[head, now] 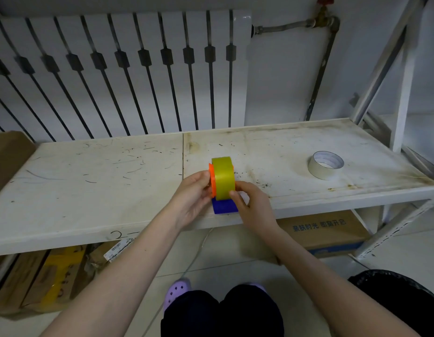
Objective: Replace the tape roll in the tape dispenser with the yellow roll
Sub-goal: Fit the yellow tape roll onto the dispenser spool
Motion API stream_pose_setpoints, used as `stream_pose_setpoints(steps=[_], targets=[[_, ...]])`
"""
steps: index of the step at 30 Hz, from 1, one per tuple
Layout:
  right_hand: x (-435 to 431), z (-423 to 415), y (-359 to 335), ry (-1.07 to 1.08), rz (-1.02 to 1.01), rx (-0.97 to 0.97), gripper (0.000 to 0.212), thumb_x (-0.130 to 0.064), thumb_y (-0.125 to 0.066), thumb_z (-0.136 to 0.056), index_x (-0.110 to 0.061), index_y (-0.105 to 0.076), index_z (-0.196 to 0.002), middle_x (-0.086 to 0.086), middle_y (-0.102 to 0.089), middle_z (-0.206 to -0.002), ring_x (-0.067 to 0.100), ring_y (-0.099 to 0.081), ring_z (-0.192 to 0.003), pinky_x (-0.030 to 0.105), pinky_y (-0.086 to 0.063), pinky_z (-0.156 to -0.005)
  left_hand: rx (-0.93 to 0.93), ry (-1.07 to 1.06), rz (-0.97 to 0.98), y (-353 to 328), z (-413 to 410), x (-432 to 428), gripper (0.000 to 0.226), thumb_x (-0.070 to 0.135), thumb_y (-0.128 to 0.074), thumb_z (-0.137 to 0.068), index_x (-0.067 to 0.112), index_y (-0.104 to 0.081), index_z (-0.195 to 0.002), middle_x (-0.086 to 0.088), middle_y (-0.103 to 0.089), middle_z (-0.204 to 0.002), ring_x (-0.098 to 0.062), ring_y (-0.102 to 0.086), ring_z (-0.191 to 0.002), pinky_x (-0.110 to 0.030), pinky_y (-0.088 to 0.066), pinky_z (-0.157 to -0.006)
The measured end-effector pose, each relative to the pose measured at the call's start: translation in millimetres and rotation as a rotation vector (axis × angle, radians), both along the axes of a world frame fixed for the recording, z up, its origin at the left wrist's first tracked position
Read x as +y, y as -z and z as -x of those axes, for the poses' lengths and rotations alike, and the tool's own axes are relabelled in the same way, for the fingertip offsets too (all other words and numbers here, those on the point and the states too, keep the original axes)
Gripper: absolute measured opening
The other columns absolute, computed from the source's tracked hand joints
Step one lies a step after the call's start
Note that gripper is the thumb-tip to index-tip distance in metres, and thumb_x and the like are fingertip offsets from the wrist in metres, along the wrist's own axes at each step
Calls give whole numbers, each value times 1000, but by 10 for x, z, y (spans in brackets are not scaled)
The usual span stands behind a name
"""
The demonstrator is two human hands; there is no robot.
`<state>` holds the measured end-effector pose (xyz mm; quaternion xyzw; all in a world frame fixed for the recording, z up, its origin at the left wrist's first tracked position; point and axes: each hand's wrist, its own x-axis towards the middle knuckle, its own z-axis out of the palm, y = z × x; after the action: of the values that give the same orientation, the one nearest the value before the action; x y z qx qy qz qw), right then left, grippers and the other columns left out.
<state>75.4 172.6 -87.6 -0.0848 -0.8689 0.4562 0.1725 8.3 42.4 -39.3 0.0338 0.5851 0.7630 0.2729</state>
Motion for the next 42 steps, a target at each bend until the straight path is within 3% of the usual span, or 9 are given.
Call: stream_pose_setpoints(steps=[5,11,14,19,24,29,35,38,42], targets=[[59,75,-120,79,59,64,26,-33,-50,-94,-15,-65,-83,-9,-59,-74,9,-54,-73,25,-41,-66,293,134,120,58,-25,4,17,14,-50,-96,16,-64,-107,-6,-69,-104,-15,-65,-94,-25,-55,-81],[20,98,-128,81,45,-4,48,-45,-39,-95,-8,-67,-84,9,-68,-81,22,-61,-78,37,-49,-72,374,16,211,138,-35,1,27,0,-58,-89,6,-60,-115,-9,-69,-103,-17,-65,-93,-18,-54,-71],[84,15,-91,88,100,-25,26,-29,-44,-96,-9,-59,-101,8,-64,-103,22,-61,-91,45,-55,-81,337,-42,186,70,-2,16,15,2,-54,-92,11,-60,-102,-2,-68,-92,-10,-64,-84,-16,-52,-65],[137,-141,137,-83,-371,-190,56,-16,-70,-76,-23,-42,-124,-4,-41,-133,13,-54,-107,28,-55,-77,270,-51,193,-13,75,37,17,6,-56,-92,9,-57,-109,-1,-66,-95,-14,-62,-91,-22,-51,-69],[117,7,116,38,-122,-49,67,-36,-76,-73,-22,-43,-130,-7,-51,-131,7,-50,-111,28,-50,-85,259,3,216,-3,23,21,22,3,-57,-91,7,-57,-113,-5,-65,-100,-17,-62,-94,-21,-53,-70],[146,125,-2,-37,-232,-13,35,-40,-73,-75,-13,-67,-97,4,-67,-99,17,-55,-94,34,-48,-81,335,113,290,46,2,-75,27,0,-60,-88,4,-60,-114,-12,-67,-104,-20,-63,-96,-25,-50,-82],[113,88,114,-63,-276,36,32,-38,-70,-78,-11,-67,-94,6,-67,-91,19,-56,-84,35,-49,-72,448,220,413,58,-18,-143,42,2,-71,-80,8,-59,-119,-8,-69,-107,-13,-67,-90,-12,-54,-72],[79,61,159,-64,-276,17,32,-40,-72,-75,-12,-67,-91,4,-66,-90,18,-56,-84,34,-49,-71,393,108,376,120,-82,-107,12,19,-65,-88,15,-65,-99,0,-69,-90,-4,-65,-76,-10,-51,-64],[22,-10,298,-138,-320,-25,30,-36,-73,-75,-13,-67,-92,2,-67,-93,16,-57,-87,30,-49,-74,170,-28,359,190,-121,-77,27,36,-55,-93,12,-62,-80,-9,-62,-83,-23,-59,-77,-32,-47,-72]])
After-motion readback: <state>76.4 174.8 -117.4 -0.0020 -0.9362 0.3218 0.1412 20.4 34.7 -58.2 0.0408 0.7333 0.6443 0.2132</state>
